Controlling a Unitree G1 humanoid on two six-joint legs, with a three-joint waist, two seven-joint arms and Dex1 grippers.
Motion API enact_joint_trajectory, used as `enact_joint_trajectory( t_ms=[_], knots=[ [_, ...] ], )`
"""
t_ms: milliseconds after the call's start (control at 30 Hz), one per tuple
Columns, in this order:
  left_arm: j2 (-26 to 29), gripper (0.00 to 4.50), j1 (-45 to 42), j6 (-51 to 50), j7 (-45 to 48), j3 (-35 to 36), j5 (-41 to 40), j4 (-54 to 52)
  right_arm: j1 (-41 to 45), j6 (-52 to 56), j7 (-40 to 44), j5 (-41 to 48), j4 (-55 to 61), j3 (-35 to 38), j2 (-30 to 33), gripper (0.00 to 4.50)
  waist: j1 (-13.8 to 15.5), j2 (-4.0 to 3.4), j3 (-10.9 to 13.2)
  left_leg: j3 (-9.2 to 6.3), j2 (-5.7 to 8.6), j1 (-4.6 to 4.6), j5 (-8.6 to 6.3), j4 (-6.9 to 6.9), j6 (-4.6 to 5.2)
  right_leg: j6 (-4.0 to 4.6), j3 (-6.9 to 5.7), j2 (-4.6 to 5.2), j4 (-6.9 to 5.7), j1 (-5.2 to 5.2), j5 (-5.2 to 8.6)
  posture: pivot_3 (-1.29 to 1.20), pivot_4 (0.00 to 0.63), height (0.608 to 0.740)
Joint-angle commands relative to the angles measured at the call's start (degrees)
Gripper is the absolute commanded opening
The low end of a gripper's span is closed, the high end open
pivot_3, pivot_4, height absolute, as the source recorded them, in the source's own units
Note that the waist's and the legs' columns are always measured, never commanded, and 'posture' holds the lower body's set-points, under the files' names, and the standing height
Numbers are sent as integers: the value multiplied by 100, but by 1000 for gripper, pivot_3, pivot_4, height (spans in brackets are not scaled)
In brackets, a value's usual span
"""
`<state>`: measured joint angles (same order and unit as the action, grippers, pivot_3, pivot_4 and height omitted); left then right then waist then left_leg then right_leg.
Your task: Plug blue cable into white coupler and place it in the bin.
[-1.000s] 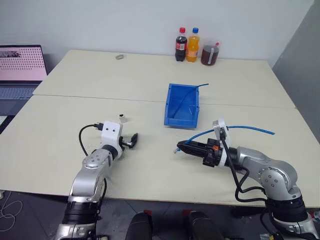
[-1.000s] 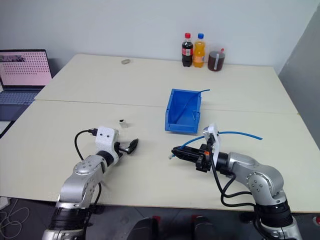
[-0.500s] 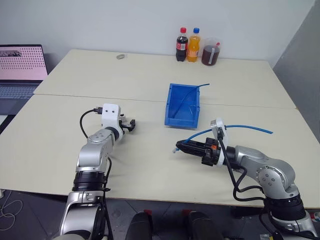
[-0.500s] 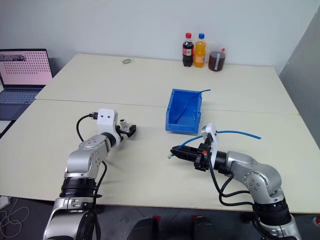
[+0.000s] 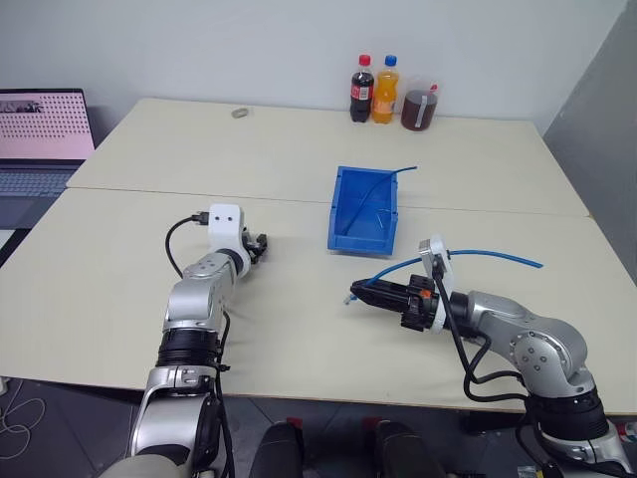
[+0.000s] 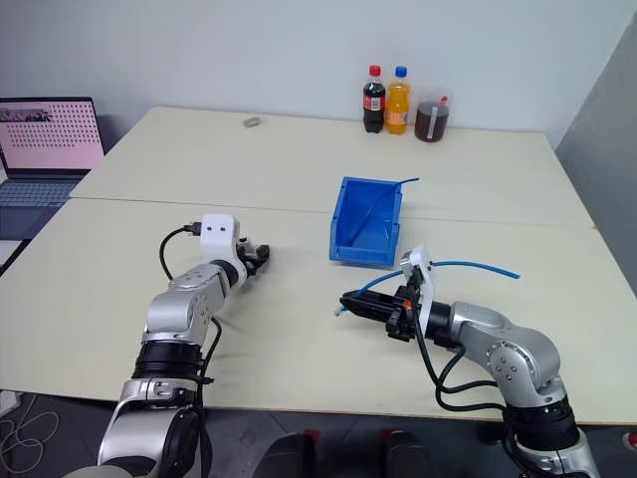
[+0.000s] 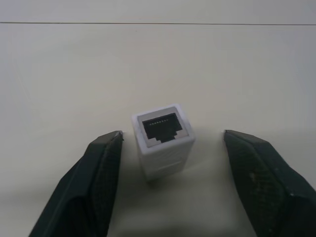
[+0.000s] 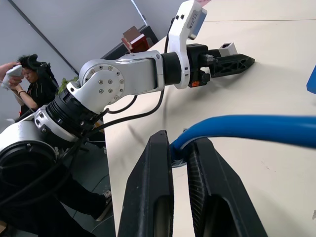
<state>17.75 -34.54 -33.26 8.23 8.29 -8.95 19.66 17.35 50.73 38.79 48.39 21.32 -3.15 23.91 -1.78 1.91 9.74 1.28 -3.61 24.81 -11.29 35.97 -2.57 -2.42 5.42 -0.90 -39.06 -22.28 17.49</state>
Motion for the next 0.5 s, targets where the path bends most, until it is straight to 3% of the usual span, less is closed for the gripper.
enact_joint_trajectory(
  t_ms=[33, 267, 500],
  knots=[
    [-18, 2426, -140, 176, -30, 64, 25, 24, 20, -82, 25, 46, 234, 73, 26, 109, 0, 0, 0, 0, 0, 0, 0, 0, 0, 0, 0, 0, 0, 0, 0, 0, 150, 740],
    [-39, 934, -97, 247, -55, 62, 19, 46, 14, -83, 12, 39, 243, 73, 32, 108, 1, 0, 0, 0, 0, 0, 0, 0, 0, -1, 0, 0, 0, 0, 0, 0, 150, 740],
    [157, 823, 300, 190, 554, -97, -114, -505, -26, -63, -73, 79, 308, 170, 67, 108, -3, 0, 0, 2, 0, 0, 0, 0, 0, -1, 1, 0, 0, 0, -1, 0, 150, 740]
  ],
)
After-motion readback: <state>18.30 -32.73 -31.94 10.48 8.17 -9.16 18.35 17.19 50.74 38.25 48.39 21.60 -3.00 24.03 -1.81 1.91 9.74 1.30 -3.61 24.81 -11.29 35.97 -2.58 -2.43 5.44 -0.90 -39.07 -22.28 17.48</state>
